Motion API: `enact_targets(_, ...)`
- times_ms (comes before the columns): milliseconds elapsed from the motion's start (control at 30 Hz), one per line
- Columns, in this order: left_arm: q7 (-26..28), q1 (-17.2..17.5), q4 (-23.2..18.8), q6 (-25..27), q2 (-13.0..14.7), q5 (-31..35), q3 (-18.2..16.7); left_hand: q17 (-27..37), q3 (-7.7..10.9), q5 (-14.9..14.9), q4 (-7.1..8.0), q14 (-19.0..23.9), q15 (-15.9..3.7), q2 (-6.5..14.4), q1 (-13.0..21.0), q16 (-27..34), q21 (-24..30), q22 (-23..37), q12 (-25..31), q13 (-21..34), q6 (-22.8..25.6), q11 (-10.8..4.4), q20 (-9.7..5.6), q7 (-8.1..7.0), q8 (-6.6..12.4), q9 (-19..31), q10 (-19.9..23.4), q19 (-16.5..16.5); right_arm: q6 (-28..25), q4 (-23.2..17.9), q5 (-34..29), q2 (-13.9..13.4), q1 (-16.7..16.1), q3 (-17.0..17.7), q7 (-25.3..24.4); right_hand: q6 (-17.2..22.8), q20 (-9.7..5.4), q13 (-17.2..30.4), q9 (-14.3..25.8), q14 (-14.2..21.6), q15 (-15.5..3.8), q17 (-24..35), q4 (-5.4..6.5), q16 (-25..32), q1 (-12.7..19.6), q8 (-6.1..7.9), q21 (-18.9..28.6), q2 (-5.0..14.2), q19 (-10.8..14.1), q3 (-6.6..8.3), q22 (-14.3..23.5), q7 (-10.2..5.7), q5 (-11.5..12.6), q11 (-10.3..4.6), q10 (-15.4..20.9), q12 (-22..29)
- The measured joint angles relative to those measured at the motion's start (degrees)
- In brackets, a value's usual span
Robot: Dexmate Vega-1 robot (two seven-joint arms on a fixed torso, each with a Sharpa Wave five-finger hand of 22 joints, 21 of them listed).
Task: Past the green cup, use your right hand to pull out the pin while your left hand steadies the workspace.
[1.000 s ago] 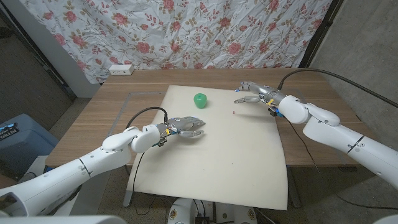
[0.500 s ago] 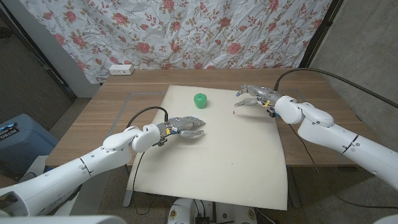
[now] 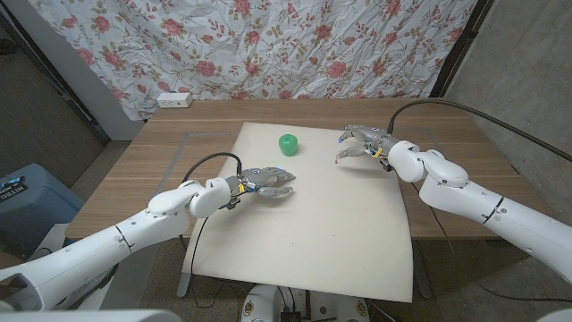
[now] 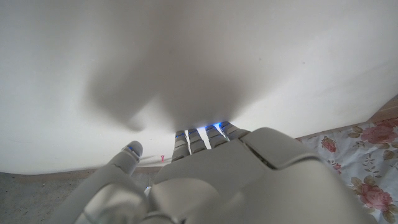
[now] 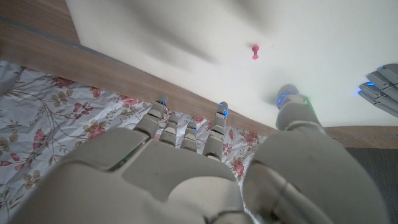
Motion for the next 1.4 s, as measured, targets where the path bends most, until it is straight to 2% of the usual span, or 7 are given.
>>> enact_targets(233,-0.17,-0.04,0.0,0.05,0.0,-0.06,0.02,0.0,0.18,0.0,-0.18,-0.01,0.0,0.0,0.0,0.0,-0.01,-0.02,0.0,-0.01,0.32,0.0,0.23,0.32,-0.01,-0.02,-0.01,0.23,-0.04,0.88,-2.1,0.62,0.14,-0.94,-0.12,0.62,-0.94,0.0,0.0,1.0,-1.0,-0.01,0.0,0.41,1.73,0.55,0.0,-0.81,0.94,0.0,-0.13,0.0,-0.67,-0.11,0.73,0.0)
enact_targets(467,-0.52,-0.18,0.01,0.03,0.02,-0.16,0.05,-0.01,0.41,0.0,-0.42,-0.01,-0.01,0.0,0.0,0.0,-0.06,-0.04,-0.01,-0.03,0.54,0.01,0.01,0.1,-0.02,-0.03,-0.01,0.63,0.67,2.04,-3.54,1.28,0.15,-1.59,-1.02,1.85,-1.53,0.0,0.27,1.64,-1.58,0.0,0.01,0.41,2.8,1.09,0.0,-0.8,1.94,0.0,-0.13,-0.63,-0.87,-0.3,1.74,0.23)
enact_targets(600,-0.8,-0.32,0.02,-0.02,0.06,-0.21,0.11,-0.02,0.41,0.0,-0.42,-0.02,-0.01,0.0,0.0,0.0,-0.07,-0.04,-0.01,-0.06,0.53,0.01,0.01,0.11,-0.02,-0.05,-0.01,0.62,1.37,2.95,-4.37,1.76,-0.1,-1.82,-2.17,2.98,-2.15,0.0,0.53,2.53,-1.9,0.0,0.01,0.74,3.59,1.76,0.0,-0.07,2.56,0.0,-0.12,-0.93,-1.21,-0.9,2.37,0.23)
enact_targets(667,-0.89,-0.41,0.05,-0.05,0.07,-0.22,0.14,-0.02,0.41,0.0,-0.41,-0.02,-0.01,0.0,0.0,0.0,-0.07,-0.04,-0.01,-0.08,0.53,0.01,0.01,0.11,-0.02,-0.05,-0.02,0.62,1.68,3.34,-4.75,2.0,-0.24,-1.9,-2.69,3.11,-2.14,0.0,0.53,2.72,-2.1,0.0,0.01,0.74,4.36,2.12,0.0,-0.88,2.57,0.0,-0.12,-1.06,-1.43,-0.61,2.66,0.23)
enact_targets(1033,-1.27,-0.57,0.16,-0.19,0.1,-0.23,0.22,-0.02,0.64,0.0,-0.65,-0.02,-0.01,0.0,0.0,0.0,-0.07,-0.03,-0.02,-0.03,0.72,0.01,0.01,-0.1,0.03,-0.01,-0.02,0.62,2.52,5.16,-6.16,3.0,-0.55,-2.43,-4.25,4.3,-2.67,0.0,0.8,3.26,-2.63,0.01,0.01,1.07,5.2,2.98,0.0,-0.07,3.9,0.0,-0.12,-1.64,-1.43,-0.92,3.59,0.23)
enact_targets(1300,-1.42,-0.41,0.0,-0.11,0.23,-0.23,0.24,-0.07,0.88,0.0,-0.41,-0.02,-0.01,0.0,-0.01,0.0,-0.07,-0.06,-0.17,-0.02,0.71,0.01,0.01,-0.1,0.03,0.0,-0.02,0.62,2.9,6.34,-7.03,3.74,-0.56,-2.86,-4.97,5.23,-2.88,0.0,1.06,4.06,-3.23,0.01,-0.23,1.08,6.93,3.64,0.0,-0.88,4.53,0.24,-0.12,-1.95,-1.42,-1.33,3.99,0.23)
enact_targets(1400,-1.43,-0.3,-0.09,0.08,0.26,-0.24,0.24,-0.06,0.88,0.0,-0.41,-0.02,-0.01,0.0,-0.01,-0.01,-0.07,-0.09,-0.23,-0.03,0.71,0.01,0.01,-0.1,0.02,-0.01,-0.03,0.61,3.03,6.77,-7.32,4.01,-0.56,-3.01,-5.19,5.65,-2.98,0.0,1.06,4.28,-3.01,0.01,-0.23,1.07,7.23,4.01,0.0,-0.59,5.02,0.24,-0.12,-1.92,-1.42,-1.43,4.5,0.23)
